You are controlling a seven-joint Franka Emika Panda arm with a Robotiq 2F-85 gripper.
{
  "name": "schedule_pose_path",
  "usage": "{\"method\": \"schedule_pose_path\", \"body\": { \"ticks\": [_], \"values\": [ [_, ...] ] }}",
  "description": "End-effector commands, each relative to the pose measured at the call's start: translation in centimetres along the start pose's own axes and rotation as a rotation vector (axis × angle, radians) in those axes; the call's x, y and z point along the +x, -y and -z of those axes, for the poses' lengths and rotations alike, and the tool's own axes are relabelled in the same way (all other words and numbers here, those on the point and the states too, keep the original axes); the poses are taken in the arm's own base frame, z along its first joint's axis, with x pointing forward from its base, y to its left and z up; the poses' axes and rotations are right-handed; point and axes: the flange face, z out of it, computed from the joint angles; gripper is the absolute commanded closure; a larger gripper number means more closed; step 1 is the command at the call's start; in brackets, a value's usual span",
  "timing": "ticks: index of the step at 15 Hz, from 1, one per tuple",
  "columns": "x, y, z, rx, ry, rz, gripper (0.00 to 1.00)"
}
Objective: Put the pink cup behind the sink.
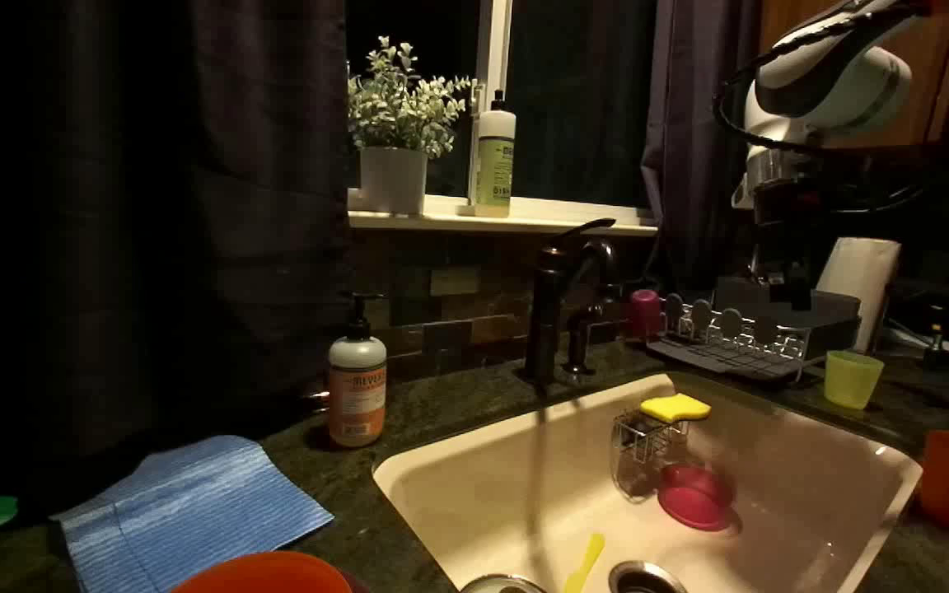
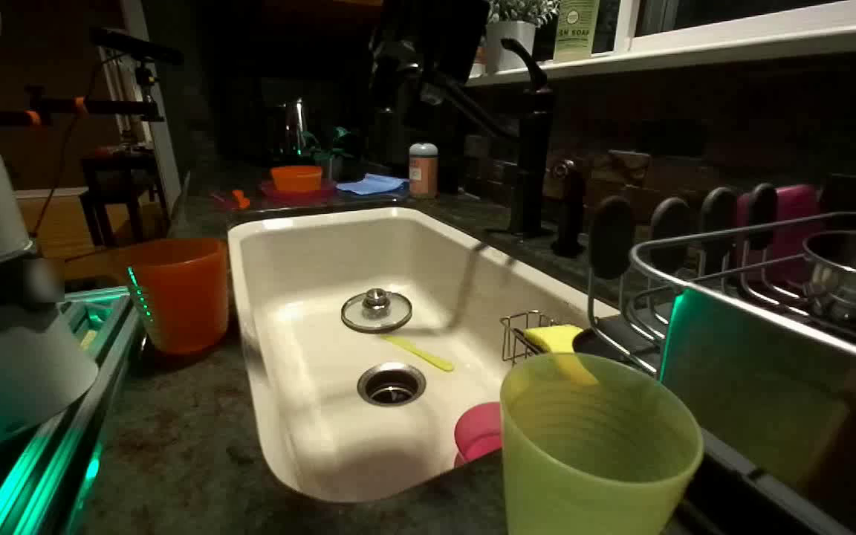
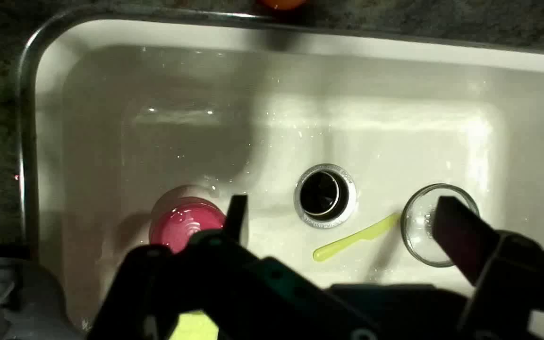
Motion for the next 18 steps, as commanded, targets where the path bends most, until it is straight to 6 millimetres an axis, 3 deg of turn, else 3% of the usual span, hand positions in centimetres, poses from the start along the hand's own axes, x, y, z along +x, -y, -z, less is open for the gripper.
{"method": "schedule_pose_path", "body": {
  "ticks": [1,7,10,15,18],
  "values": [
    [0.0,0.0,0.1,0.000,0.001,0.000,0.00],
    [0.3,-0.5,0.0,-0.018,0.003,-0.006,0.00],
    [3.2,-3.7,1.4,-0.147,-0.112,-0.100,0.00],
    [9.4,-4.1,4.4,-0.357,-0.397,-0.035,0.00],
    [13.3,-4.3,4.5,-0.478,-0.512,-0.031,0.00]
  ]
}}
